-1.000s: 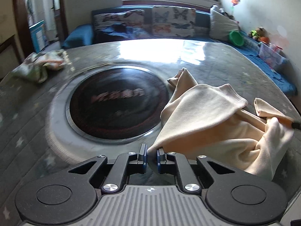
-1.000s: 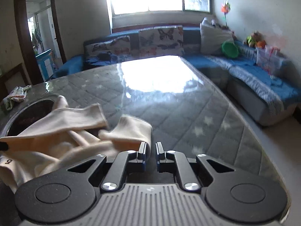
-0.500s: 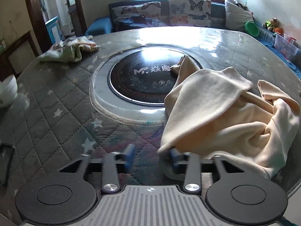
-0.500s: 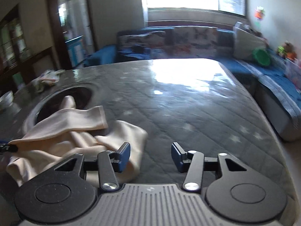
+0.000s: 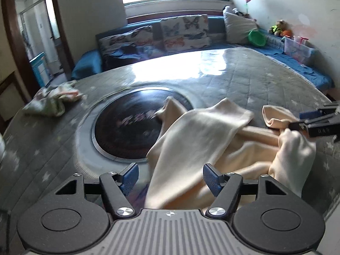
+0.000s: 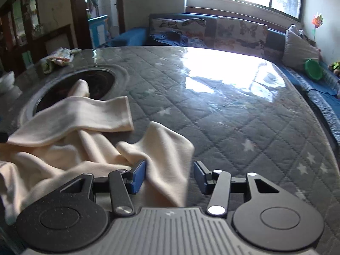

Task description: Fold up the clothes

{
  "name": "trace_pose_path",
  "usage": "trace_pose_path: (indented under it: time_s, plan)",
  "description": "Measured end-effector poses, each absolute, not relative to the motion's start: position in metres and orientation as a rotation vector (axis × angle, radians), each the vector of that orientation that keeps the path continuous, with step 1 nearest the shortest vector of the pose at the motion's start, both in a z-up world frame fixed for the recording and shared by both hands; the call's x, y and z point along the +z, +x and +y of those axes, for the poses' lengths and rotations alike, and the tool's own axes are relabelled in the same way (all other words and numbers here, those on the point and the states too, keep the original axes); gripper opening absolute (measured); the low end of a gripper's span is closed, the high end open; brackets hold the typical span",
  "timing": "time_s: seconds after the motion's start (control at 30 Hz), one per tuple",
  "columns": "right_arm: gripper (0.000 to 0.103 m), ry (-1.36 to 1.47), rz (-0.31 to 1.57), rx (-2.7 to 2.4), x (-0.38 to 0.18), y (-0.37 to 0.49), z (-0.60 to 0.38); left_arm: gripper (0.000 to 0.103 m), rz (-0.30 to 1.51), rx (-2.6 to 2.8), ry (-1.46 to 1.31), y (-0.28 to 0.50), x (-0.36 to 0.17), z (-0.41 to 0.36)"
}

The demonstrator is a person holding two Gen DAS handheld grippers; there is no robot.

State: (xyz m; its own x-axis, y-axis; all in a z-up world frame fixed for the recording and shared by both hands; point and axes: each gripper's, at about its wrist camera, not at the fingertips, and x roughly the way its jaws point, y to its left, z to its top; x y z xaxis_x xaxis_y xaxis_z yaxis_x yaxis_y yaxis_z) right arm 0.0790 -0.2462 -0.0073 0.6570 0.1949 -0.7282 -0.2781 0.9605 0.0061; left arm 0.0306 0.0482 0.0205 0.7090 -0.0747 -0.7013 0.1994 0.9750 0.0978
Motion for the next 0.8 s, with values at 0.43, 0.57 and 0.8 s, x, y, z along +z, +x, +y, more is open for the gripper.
trace_pose_path:
  time_s: [0.43,0.57,0.8]
  plan:
    - [0.05,-0.1,0.706,0.282,0.024,0.054,-0.257,0.064,0.781,-0.156,0.015,0.149,0.01,0.05]
    - [0.05,-0.114,0.684,0.365,0.032,0.057,-0.237,0.061,0.807,-0.131,0.018,0.172,0.002,0.045]
    - [0.05,-0.132,0.734,0.46,0.019,0.067,-0.207,0.018,0.886,-0.172,-0.013,0.194,-0.019,0.044]
